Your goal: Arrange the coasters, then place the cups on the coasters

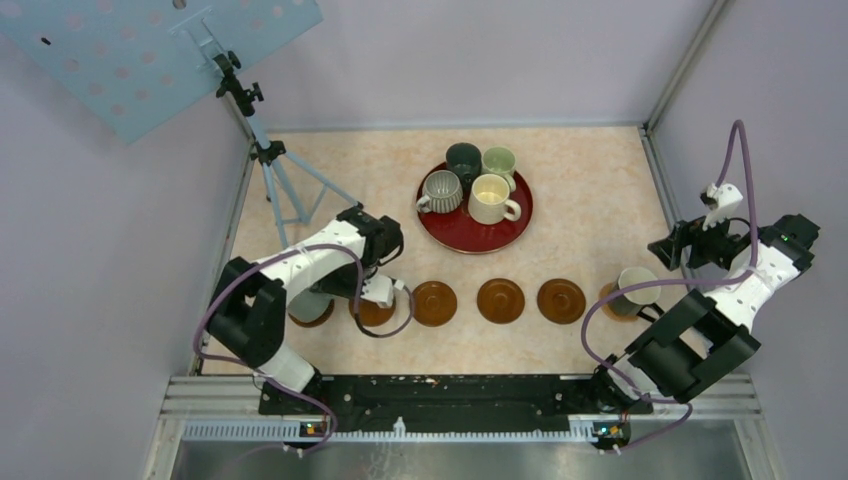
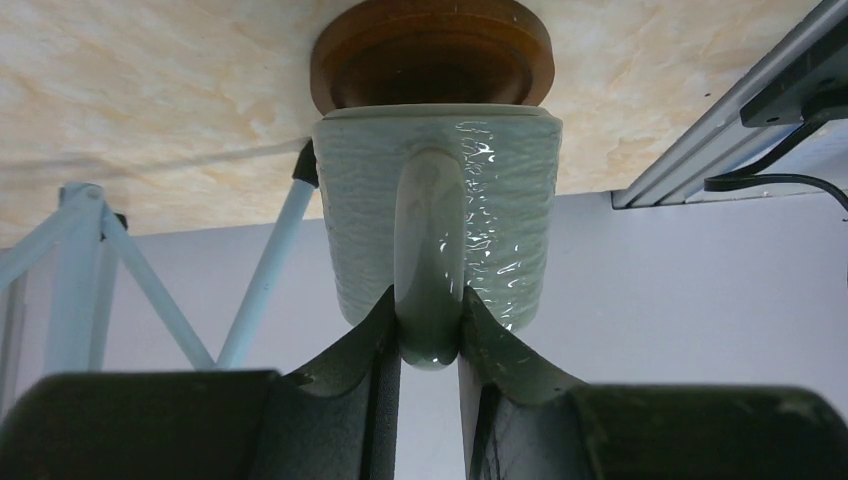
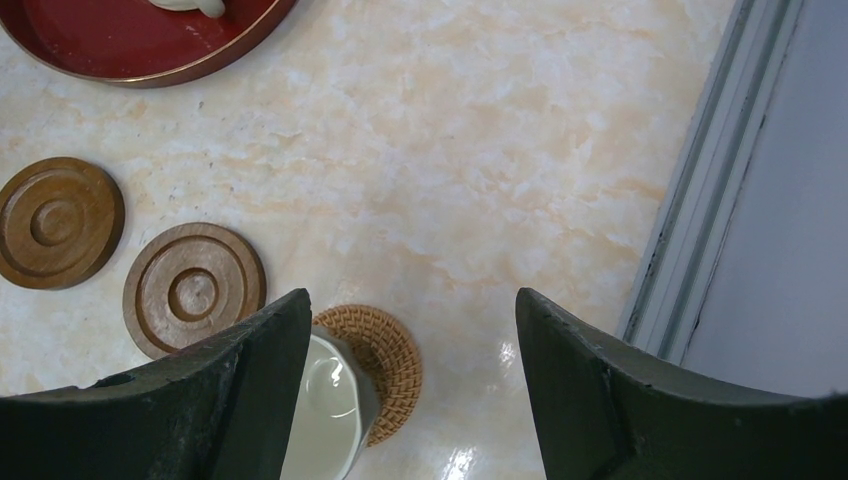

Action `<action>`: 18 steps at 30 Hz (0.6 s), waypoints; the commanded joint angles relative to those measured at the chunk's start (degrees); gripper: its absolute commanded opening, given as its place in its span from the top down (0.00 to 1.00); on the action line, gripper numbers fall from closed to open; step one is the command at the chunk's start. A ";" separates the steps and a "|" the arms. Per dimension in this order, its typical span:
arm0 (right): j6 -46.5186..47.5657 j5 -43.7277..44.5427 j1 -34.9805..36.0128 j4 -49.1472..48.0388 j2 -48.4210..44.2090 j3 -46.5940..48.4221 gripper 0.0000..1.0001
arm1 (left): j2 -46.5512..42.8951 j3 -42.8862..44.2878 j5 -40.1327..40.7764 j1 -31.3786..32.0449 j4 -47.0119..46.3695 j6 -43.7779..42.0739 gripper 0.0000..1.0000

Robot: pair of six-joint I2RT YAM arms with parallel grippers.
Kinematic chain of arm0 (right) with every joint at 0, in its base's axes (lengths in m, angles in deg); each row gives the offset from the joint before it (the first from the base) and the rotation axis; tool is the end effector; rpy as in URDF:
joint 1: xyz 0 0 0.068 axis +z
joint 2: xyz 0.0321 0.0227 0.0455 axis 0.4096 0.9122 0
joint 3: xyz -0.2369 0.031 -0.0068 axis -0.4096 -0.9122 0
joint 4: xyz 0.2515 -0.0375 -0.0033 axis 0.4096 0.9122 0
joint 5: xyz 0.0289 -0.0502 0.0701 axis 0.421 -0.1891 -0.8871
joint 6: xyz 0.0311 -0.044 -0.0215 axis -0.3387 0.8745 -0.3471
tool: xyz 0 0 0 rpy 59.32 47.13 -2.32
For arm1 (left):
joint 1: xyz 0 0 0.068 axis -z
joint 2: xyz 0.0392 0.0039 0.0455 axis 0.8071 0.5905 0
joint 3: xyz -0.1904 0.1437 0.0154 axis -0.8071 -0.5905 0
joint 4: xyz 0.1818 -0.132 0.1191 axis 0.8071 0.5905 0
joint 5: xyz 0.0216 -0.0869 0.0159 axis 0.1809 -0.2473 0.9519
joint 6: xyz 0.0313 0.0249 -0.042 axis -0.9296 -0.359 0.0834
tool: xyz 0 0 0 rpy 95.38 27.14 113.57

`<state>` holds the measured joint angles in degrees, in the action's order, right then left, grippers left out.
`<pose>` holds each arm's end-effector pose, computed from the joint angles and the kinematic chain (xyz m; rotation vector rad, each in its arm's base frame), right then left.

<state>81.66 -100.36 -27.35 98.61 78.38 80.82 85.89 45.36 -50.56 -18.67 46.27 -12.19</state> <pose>0.1813 -0.1710 0.2546 -0.4093 2.0442 0.3186 0.1982 -0.1191 0.1855 -2.0589 -1.8552 -0.4987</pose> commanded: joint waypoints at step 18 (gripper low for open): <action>2.69 -0.33 0.20 -0.20 0.97 2.03 0.26 | 9.10 0.99 1.19 -1.45 1.04 4.59 0.69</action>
<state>82.69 -99.46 -27.35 98.61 79.40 80.84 94.46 44.92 -47.39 -19.90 46.18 -8.23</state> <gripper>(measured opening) 0.739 0.293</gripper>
